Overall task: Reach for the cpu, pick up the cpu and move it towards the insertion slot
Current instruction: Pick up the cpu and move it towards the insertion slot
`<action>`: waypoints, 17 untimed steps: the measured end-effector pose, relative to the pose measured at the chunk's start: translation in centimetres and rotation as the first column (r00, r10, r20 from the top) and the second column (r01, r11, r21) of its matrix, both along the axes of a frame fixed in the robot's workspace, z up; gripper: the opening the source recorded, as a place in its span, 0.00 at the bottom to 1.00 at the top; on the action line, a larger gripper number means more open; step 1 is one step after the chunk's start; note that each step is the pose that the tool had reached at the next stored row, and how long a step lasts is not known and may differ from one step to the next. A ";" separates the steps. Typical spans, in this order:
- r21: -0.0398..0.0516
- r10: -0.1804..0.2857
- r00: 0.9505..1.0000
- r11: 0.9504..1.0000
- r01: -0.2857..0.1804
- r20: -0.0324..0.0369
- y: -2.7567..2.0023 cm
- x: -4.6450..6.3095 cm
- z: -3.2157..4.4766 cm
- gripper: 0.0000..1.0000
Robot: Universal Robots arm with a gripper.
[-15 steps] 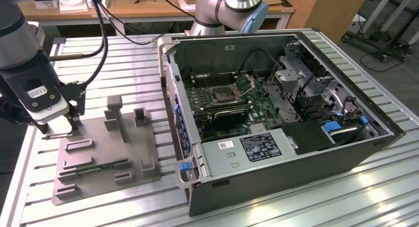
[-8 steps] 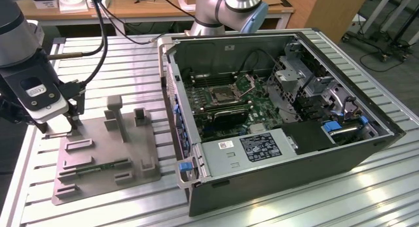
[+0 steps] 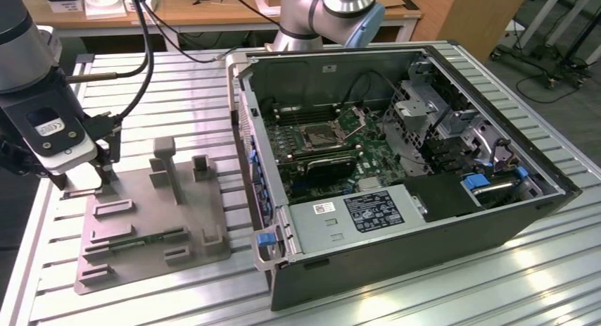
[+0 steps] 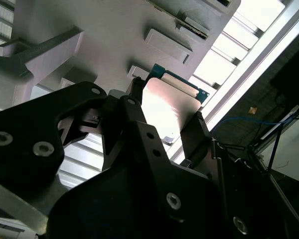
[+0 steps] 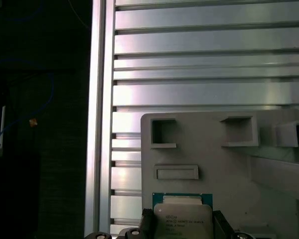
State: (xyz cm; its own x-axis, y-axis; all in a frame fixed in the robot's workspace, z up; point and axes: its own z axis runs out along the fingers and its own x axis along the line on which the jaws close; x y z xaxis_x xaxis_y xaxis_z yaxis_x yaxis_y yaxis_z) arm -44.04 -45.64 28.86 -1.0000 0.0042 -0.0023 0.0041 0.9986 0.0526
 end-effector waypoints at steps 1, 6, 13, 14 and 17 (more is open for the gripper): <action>0.000 0.000 1.000 1.000 0.000 0.000 0.00 0.0 0.00 0.55; 0.000 0.000 1.000 1.000 0.000 0.000 0.00 0.0 0.13 0.55; 0.000 0.000 1.000 1.000 0.000 0.000 0.00 0.0 0.83 0.55; 0.000 0.000 1.000 1.000 0.000 0.000 0.00 0.0 0.96 0.55; 0.000 0.000 1.000 1.000 0.000 0.000 0.00 0.0 1.36 0.55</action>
